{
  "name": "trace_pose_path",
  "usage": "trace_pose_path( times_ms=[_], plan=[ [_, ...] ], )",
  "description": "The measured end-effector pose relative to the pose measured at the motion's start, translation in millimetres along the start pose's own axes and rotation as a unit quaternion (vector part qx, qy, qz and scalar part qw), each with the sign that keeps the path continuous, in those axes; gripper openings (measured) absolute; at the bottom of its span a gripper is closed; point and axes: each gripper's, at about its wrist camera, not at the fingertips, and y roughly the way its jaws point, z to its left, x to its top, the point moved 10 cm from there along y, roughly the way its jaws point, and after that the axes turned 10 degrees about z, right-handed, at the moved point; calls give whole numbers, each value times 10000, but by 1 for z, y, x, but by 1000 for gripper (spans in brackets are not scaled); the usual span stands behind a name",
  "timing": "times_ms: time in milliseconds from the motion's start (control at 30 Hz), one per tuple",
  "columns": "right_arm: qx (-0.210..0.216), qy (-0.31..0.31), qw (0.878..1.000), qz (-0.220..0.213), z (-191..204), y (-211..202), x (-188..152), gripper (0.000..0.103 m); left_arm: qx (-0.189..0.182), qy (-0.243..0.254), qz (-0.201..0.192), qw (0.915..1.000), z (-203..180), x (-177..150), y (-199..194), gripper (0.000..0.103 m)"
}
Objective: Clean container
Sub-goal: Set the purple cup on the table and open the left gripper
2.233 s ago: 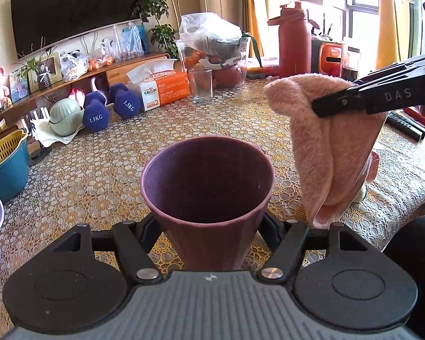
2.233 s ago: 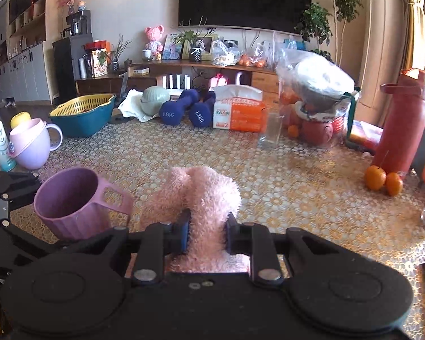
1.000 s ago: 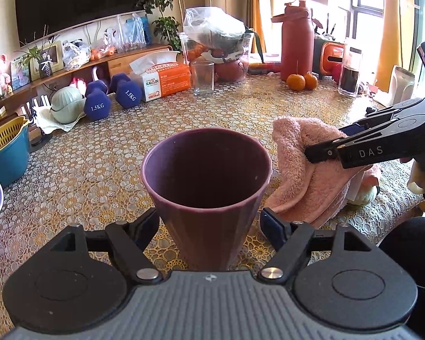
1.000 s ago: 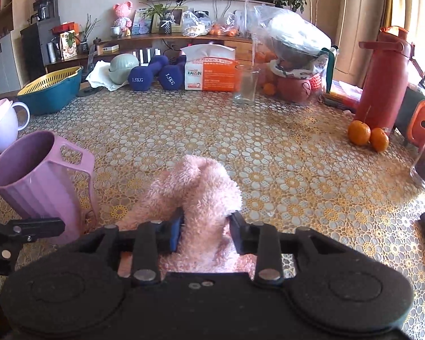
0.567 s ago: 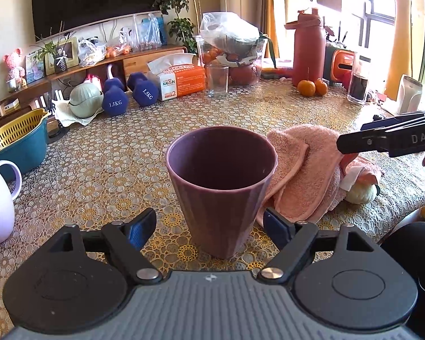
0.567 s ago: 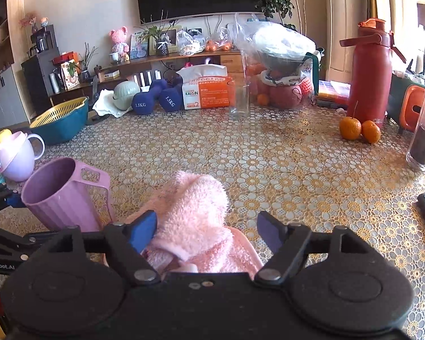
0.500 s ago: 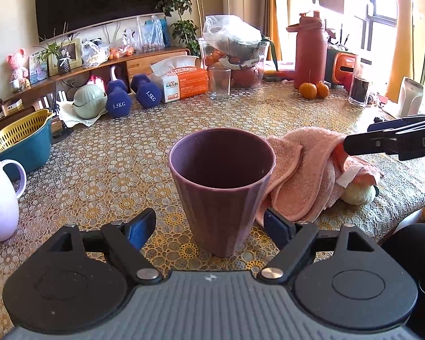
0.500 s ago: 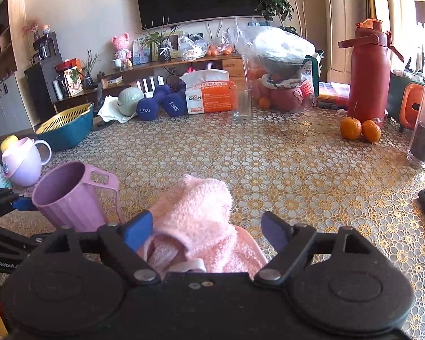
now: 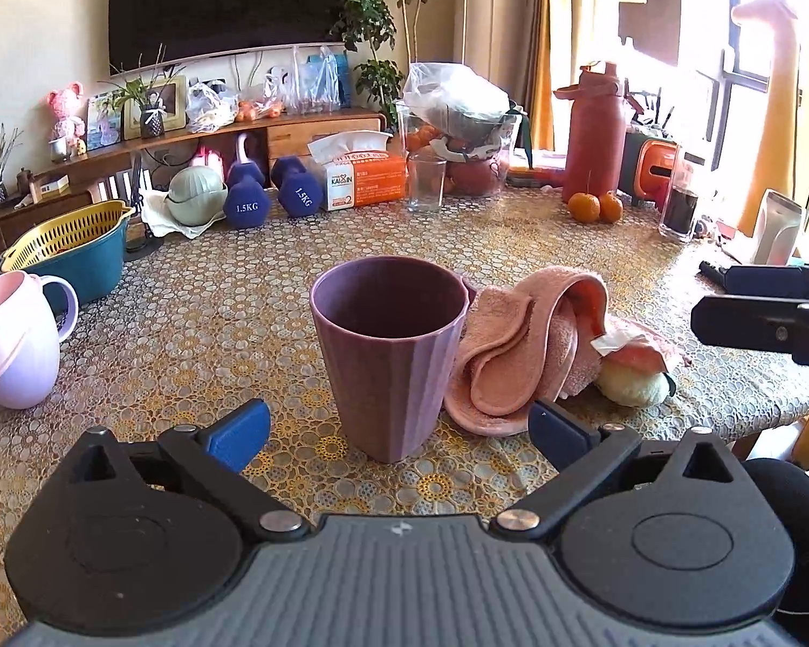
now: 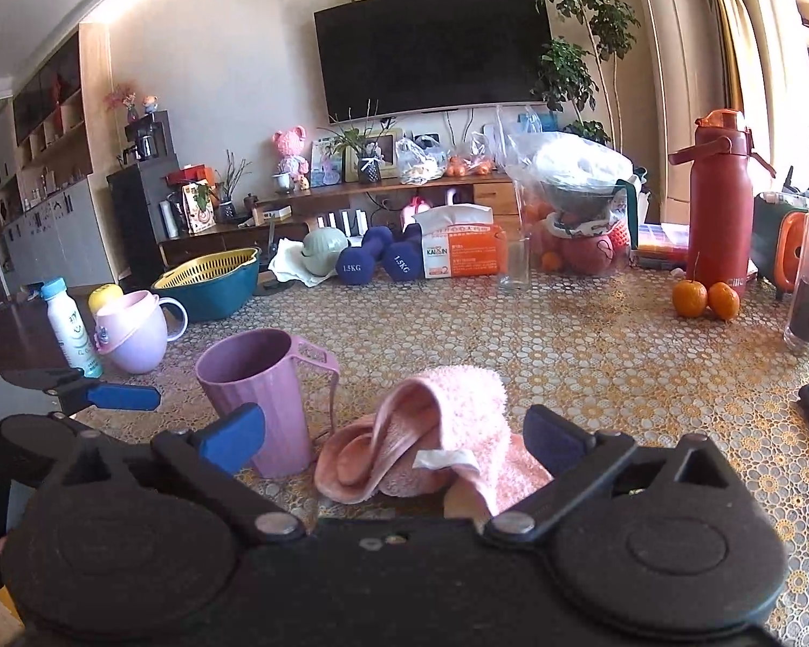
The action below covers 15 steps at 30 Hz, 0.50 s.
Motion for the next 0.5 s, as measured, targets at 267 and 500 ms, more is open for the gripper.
trace_pose_path(
  times_ms=[267,500],
  plan=[
    [30,-48,10000,-80,8,-12,-10,102,27,-32,-43,10000,-11,-3,-13,103],
    [101,20,9999,-115,11,-19,-16,102,113,65,-55,9999,-16,-8,-15,103]
  ],
)
